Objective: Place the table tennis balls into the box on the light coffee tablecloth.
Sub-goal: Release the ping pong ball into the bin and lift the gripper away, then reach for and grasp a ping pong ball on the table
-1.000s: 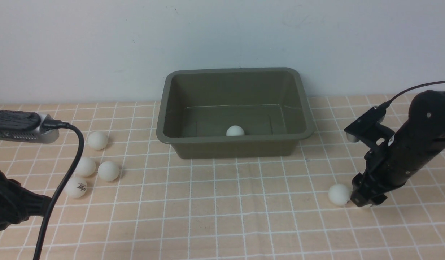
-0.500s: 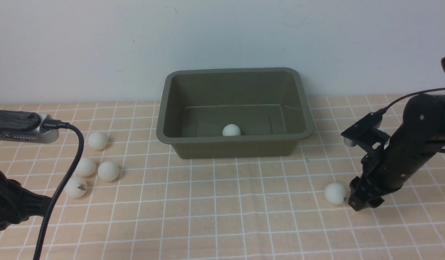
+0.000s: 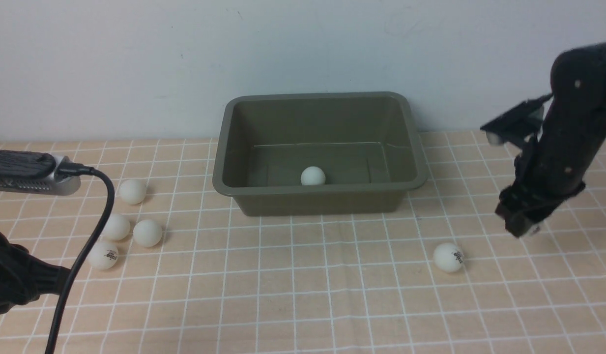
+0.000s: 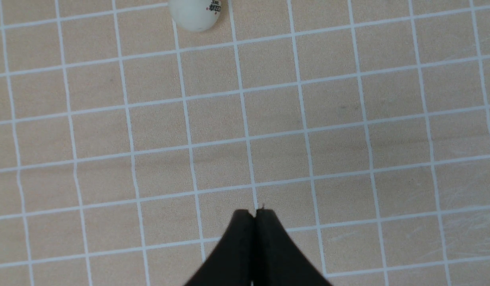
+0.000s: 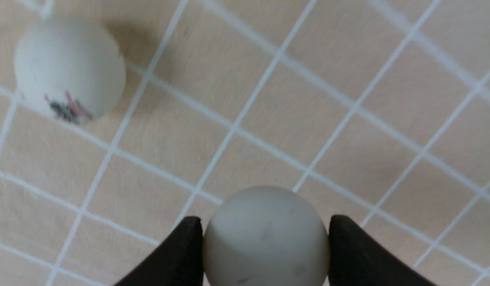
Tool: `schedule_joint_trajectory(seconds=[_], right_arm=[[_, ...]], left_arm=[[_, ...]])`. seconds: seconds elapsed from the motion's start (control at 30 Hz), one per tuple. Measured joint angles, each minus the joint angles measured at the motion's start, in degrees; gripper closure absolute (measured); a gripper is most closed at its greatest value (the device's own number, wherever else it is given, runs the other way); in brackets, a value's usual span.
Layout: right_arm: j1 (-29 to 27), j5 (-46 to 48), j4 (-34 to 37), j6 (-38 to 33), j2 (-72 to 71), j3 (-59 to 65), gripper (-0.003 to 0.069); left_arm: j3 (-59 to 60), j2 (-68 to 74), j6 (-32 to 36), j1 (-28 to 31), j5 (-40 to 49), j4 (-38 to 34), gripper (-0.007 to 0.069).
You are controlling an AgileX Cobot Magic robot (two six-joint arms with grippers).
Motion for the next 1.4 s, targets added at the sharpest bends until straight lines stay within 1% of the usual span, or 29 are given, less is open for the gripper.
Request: schedule_joint_trajectory(seconds=[0.07, 0.1, 0.13, 0.2, 0.3, 0.37, 0.47, 0.63, 0.73, 0.8, 0.9, 1.0, 1.13, 1.2, 1.3, 1.4], right_arm=[[0.83, 0.25, 4.23, -0.04, 0.23, -8.14, 0.029], [0.96, 0.11, 4.23, -0.18, 0.24, -8.72, 0.029], [1.98, -0.81, 7.98, -1.35, 0.65, -12.51, 0.029], [4.39, -3.41, 12.32, -3.03, 1.89, -17.67, 0.0291], [7.67, -5.77, 15.06, -3.73, 4.97, -22.99, 0.0291], [9.42, -6.19, 15.16, -3.59, 7.66, -25.61, 0.0291], [11.65, -5.84, 13.47, -2.0, 14.66, -31.25, 0.0291], [11.96, -5.32, 13.53, -0.84, 20.9, -34.91, 0.0284], [11.96, -5.44, 13.66, -0.75, 22.07, -35.15, 0.0253], [11.96, -5.49, 13.72, -0.55, 22.49, -35.15, 0.02], [11.96, -5.49, 13.54, -0.36, 22.56, -35.15, 0.0162], [11.96, -4.33, 12.53, -0.29, 21.64, -35.15, 0.0153], [11.9, -0.57, 8.67, 1.26, 18.54, -35.15, 0.015], [11.33, 1.56, 5.93, 3.21, 14.51, -35.15, 0.015], [10.08, 2.11, 4.99, 5.41, 9.25, -34.48, 0.015], [8.33, 2.29, 4.41, 6.32, 3.23, -30.61, 0.015]], left_arm=[[0.0, 0.0, 0.0, 0.0, 0.0, 0.0, 0.0693], [0.0, 0.0, 0.0, 0.0, 0.0, 0.0, 0.0693], [0.0, 0.0, 0.0, 0.0, 0.0, 0.0, 0.0693], [0.0, 0.0, 0.0, 0.0, 0.0, 0.0, 0.0693], [0.0, 0.0, 0.0, 0.0, 0.0, 0.0, 0.0693], [0.0, 0.0, 0.0, 0.0, 0.0, 0.0, 0.0693], [0.0, 0.0, 0.0, 0.0, 0.0, 0.02, 0.0693], [0.0, 0.0, 0.0, 0.0, 0.25, 0.07, 0.0693], [0.0, 0.0, 0.0, 0.0, 0.49, 0.07, 0.0693], [0.0, 0.0, 0.0, 0.0, 0.69, 0.07, 0.0693], [0.0, 0.0, 0.0, 0.0, 0.69, 0.07, 0.0693], [0.0, 0.0, 0.0, 0.0, 0.75, 0.07, 0.0693], [0.0, 0.0, 0.0, 0.0, 0.75, 0.07, 0.0693], [0.0, 0.0, 0.0, 0.0, 0.75, 0.07, 0.0693], [0.0, 0.0, 0.0, 0.0, 0.75, 0.07, 0.0693], [0.0, 0.0, 0.0, 0.0, 0.75, 0.07, 0.0693]])
